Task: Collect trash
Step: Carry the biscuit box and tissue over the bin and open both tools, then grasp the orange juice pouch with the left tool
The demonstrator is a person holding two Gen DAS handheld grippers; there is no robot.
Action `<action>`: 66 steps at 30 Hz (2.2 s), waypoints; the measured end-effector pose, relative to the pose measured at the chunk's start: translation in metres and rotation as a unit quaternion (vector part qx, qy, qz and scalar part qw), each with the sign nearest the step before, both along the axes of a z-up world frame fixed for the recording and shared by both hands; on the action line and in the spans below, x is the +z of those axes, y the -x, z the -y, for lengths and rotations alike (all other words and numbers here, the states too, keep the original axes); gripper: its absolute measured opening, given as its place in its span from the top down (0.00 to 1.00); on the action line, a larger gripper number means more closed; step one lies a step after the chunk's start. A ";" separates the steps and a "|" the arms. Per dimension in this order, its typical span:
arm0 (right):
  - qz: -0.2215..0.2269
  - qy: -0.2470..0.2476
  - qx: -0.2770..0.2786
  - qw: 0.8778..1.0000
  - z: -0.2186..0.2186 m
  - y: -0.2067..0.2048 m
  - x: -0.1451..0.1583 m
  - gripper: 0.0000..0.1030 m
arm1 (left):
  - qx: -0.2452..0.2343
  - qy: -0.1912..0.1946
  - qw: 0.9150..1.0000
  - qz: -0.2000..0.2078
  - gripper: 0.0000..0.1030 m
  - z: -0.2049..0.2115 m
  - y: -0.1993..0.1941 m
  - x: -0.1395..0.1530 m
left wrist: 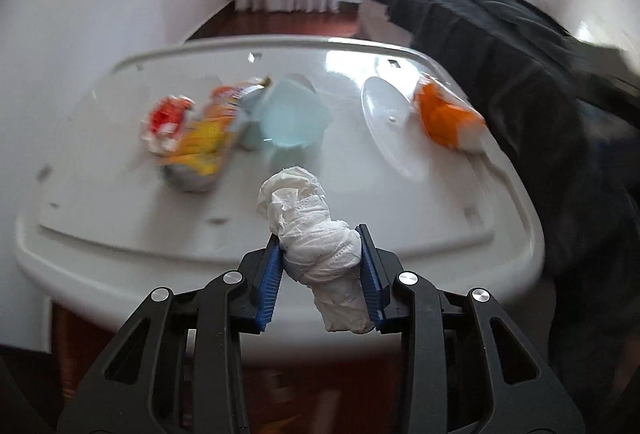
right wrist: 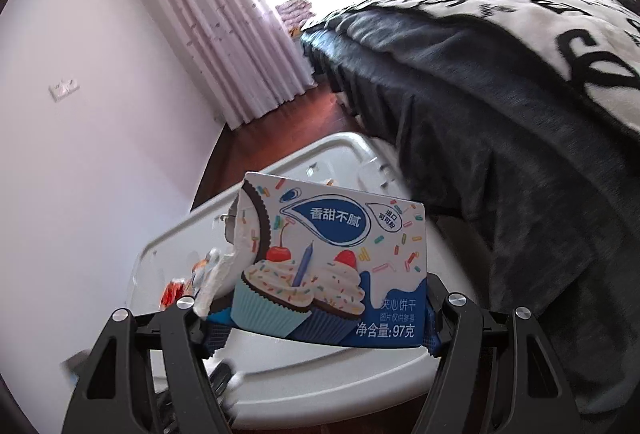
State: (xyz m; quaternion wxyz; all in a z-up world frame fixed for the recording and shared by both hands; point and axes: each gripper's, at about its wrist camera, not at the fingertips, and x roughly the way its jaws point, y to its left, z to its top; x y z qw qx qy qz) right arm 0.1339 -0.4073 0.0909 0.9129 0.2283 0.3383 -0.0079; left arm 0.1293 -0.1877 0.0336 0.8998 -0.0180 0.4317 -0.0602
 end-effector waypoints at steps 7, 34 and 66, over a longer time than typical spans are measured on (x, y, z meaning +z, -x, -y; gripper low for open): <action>-0.003 0.015 0.079 0.997 -0.075 0.030 -0.006 0.32 | -0.047 -0.053 0.997 0.013 0.66 -0.072 0.087 0.015; -0.178 0.100 0.168 0.964 -0.192 0.158 -0.138 0.32 | -0.001 -0.029 0.992 -0.124 0.66 -0.156 0.146 -0.091; -0.048 0.050 0.115 0.991 -0.100 0.071 -0.018 0.16 | -0.047 -0.021 0.998 -0.023 0.23 -0.115 0.055 0.000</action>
